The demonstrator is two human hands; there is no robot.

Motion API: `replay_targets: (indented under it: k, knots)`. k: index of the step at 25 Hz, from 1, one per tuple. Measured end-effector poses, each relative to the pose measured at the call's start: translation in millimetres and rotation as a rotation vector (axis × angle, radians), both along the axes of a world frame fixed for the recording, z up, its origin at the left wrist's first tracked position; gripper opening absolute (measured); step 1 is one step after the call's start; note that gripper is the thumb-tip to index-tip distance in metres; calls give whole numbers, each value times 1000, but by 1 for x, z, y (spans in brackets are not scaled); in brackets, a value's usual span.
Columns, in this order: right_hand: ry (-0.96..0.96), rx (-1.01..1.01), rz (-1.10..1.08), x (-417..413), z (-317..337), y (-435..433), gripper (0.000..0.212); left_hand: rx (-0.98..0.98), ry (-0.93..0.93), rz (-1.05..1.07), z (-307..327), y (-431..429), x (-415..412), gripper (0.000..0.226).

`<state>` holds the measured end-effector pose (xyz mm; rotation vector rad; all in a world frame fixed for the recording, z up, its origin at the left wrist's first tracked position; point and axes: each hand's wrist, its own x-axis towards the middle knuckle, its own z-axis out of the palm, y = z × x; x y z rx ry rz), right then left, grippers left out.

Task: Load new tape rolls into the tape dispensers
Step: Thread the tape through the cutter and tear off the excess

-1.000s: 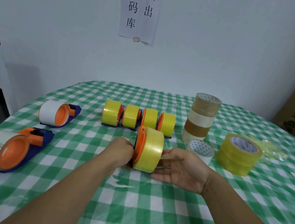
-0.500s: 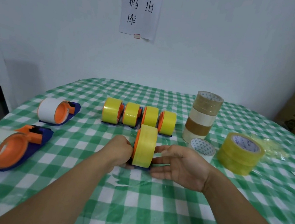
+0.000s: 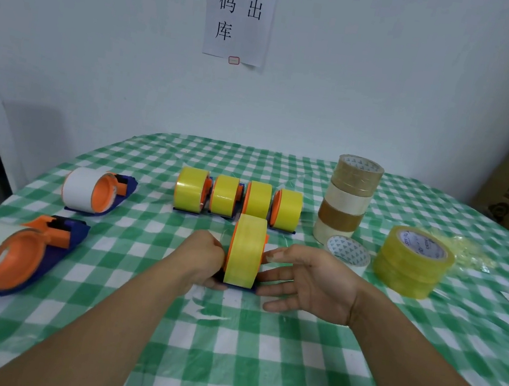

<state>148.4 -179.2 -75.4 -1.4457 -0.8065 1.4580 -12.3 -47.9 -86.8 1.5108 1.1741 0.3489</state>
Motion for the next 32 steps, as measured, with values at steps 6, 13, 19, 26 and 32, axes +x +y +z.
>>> replay_targets:
  k: [6, 13, 19, 26, 32]
  knots:
    - [-27, -5, -12, -3, 4, -1, 39, 1, 61, 6, 0, 0, -1, 15]
    - [-155, 16, -104, -9, 29, -3, 23, 245, 65, 70, 15, 1, -7, 12]
    - [-417, 229, -360, -26, 47, 0, 20, 502, -337, 152, 76, -50, -12, 30]
    - [-691, 507, -622, -43, 40, -15, 22, -66, -539, 52, 73, -99, -8, 30]
    - [-480, 423, -644, -35, 34, -28, 14, -18, -570, 82, 64, -109, 9, 8]
